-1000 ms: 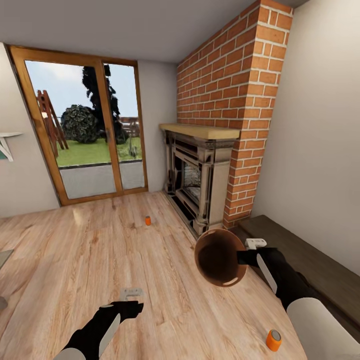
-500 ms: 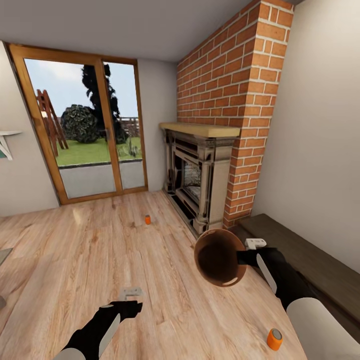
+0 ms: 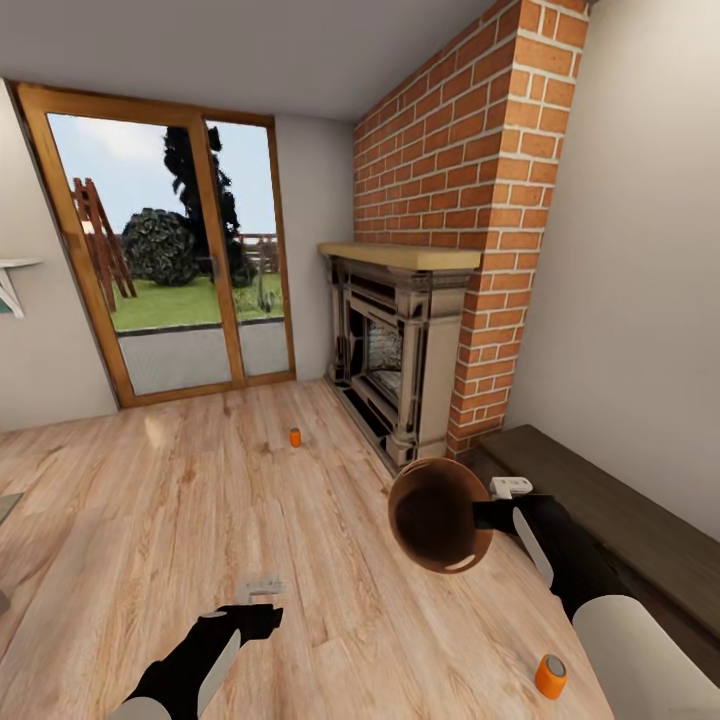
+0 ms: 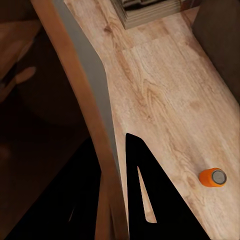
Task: Put the three can of soda from the living room inside the tash can in the kitchen.
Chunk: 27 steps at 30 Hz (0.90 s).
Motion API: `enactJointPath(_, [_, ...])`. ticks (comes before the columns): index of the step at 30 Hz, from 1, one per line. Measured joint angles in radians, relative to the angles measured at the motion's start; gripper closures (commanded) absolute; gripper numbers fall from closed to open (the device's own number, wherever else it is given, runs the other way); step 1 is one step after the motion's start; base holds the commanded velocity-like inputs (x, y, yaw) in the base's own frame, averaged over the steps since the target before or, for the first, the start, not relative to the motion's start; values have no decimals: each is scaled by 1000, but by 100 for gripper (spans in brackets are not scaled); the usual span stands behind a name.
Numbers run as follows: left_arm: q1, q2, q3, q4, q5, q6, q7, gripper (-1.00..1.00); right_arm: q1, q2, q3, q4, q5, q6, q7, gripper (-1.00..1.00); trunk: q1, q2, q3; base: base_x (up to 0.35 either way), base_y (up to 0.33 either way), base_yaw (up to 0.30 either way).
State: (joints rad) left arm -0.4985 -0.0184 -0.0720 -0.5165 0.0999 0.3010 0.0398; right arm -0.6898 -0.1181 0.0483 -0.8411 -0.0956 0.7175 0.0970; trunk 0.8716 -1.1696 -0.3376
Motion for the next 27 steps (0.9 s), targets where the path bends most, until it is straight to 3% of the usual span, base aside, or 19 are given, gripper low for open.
enactJointPath(6, [-1,1,-1,54,0,-37,10,-100,0,6,0,0,0,0,0,100,23,-42,-19,0,0,0])
enactJointPath(27, [-2,0,-2,64,1,-48,22,-100,0,15,1,1,2,0,-1,100,103,-189,-85,0,0,0])
